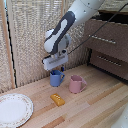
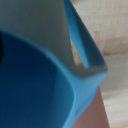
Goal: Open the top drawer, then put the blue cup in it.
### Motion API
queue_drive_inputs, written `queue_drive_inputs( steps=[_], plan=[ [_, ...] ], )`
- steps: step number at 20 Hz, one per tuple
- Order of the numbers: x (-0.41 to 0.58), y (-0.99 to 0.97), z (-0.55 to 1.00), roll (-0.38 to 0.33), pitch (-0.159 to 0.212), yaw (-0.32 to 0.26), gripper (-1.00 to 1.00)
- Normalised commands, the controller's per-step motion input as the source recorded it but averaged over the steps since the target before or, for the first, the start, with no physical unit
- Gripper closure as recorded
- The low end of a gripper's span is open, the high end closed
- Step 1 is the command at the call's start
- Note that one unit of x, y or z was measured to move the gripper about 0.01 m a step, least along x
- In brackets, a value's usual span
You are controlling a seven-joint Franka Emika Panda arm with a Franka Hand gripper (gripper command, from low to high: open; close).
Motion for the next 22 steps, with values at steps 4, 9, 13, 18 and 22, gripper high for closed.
queue_drive_inputs(
  steps=[4, 9, 13, 18, 22],
  plan=[
    [-0.059, -0.07, -0.22, 0.033, 0.000, 0.175, 1.00],
    [-0.072, -0.05, -0.12, 0.021, 0.050, 0.035, 1.00],
    [-0.194, -0.03, -0.01, 0.000, 0.025, 0.003, 1.00],
    [-0.261, 0.00, 0.00, 0.009, 0.001, 0.017, 1.00],
    [-0.256, 0.08, -0.02, 0.000, -0.006, 0.010, 1.00]
  ],
)
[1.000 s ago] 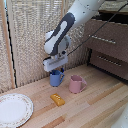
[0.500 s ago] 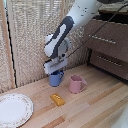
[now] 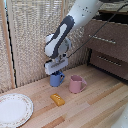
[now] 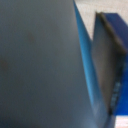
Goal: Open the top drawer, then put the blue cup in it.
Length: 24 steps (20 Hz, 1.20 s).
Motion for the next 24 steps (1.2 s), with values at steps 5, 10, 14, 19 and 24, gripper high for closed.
queue_drive_inputs(
  steps=[5, 10, 14, 19, 24],
  plan=[
    [-0.243, 0.01, 0.27, -0.006, -0.131, -0.113, 1.00],
    [-0.048, -0.06, 0.61, 0.010, -0.084, -0.248, 1.00],
    [-0.004, -0.03, 0.84, 0.001, -0.048, -0.148, 1.00],
    [-0.027, -0.08, 0.98, 0.011, -0.005, -0.079, 1.00],
    [-0.041, -0.20, 1.00, 0.008, 0.011, -0.064, 1.00]
  ],
)
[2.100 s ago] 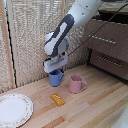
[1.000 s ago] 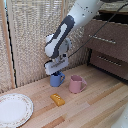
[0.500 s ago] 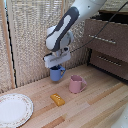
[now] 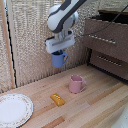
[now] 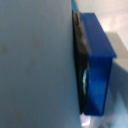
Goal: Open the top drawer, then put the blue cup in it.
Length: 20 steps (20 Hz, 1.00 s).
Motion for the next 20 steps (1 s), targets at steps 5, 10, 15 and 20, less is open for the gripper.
queue_drive_inputs(
  steps=[5, 10, 15, 20],
  plan=[
    [-0.061, -0.21, 1.00, 0.003, 0.000, -0.131, 1.00],
    [-0.094, -0.19, 1.00, 0.000, 0.001, -0.178, 1.00],
    [-0.013, -0.18, 0.98, 0.000, -0.021, -0.192, 1.00],
    [0.117, -0.26, 0.84, -0.004, -0.079, -0.178, 1.00]
  ],
)
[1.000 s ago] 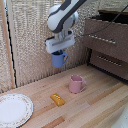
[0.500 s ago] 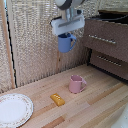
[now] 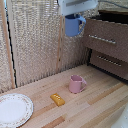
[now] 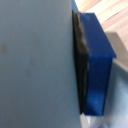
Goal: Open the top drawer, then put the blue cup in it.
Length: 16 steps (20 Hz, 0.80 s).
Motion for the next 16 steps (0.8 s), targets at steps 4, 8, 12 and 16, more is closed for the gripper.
queue_drive_inputs(
  steps=[4, 8, 12, 16],
  plan=[
    [0.300, -0.70, 0.82, 0.000, -0.022, -0.137, 1.00],
    [0.235, -0.54, 0.82, 0.000, -0.003, -0.195, 1.00],
    [0.197, -0.53, 0.91, 0.001, 0.038, -0.212, 1.00],
    [0.171, -0.50, 0.90, 0.008, 0.070, -0.226, 1.00]
  ],
)
